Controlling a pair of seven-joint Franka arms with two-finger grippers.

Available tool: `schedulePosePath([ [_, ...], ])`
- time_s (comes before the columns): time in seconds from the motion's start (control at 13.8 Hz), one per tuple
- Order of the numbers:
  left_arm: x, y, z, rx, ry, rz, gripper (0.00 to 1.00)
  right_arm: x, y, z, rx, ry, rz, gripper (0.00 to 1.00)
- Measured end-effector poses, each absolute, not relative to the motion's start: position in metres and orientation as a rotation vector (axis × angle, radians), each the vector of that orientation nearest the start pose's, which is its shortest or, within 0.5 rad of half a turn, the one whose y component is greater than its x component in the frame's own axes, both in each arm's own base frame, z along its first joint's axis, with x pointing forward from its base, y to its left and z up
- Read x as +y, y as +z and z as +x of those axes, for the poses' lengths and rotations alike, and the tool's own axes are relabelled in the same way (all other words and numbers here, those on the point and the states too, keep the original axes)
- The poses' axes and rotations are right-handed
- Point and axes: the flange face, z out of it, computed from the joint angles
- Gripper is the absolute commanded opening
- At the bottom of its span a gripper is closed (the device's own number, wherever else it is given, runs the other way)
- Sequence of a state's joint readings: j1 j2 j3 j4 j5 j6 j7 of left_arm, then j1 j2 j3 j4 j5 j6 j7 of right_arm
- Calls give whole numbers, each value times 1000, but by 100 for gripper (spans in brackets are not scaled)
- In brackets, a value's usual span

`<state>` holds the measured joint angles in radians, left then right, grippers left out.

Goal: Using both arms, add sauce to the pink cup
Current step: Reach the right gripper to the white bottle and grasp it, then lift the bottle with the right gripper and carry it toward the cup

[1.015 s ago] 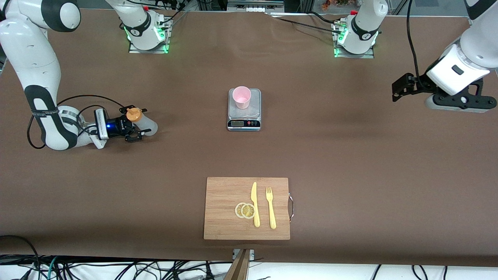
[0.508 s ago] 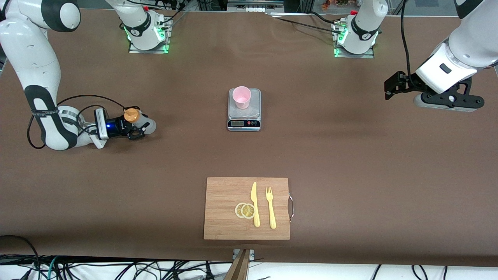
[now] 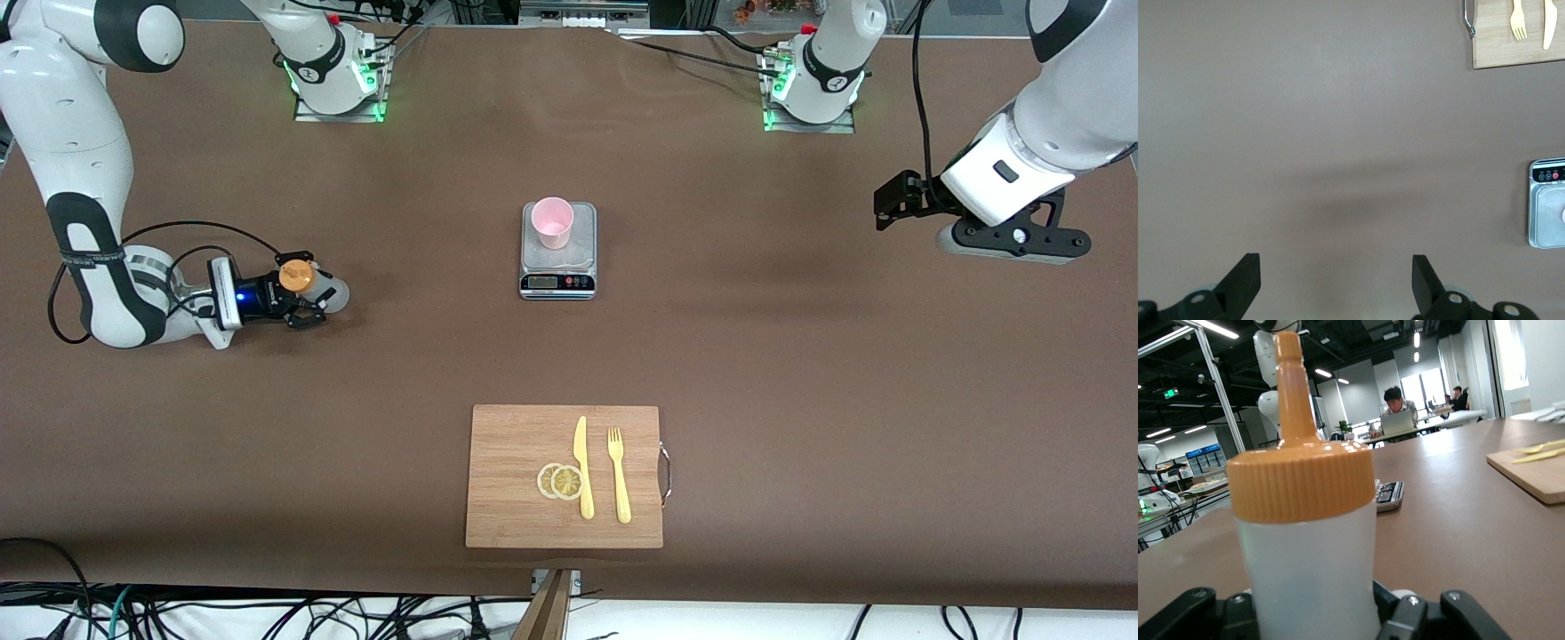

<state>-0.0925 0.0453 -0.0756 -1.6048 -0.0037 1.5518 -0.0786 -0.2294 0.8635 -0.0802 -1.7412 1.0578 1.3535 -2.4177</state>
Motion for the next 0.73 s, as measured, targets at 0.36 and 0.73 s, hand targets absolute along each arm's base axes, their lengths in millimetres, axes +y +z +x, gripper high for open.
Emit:
schedulePosePath([
  [0.36,-90,580,554,129,185,-3126,99,-16,144,589,-1328,-568,-1363,0],
  [0.73,-86,579,553,120,196,-3125,99,49,205,616,-1448,-426,-1464,0],
])
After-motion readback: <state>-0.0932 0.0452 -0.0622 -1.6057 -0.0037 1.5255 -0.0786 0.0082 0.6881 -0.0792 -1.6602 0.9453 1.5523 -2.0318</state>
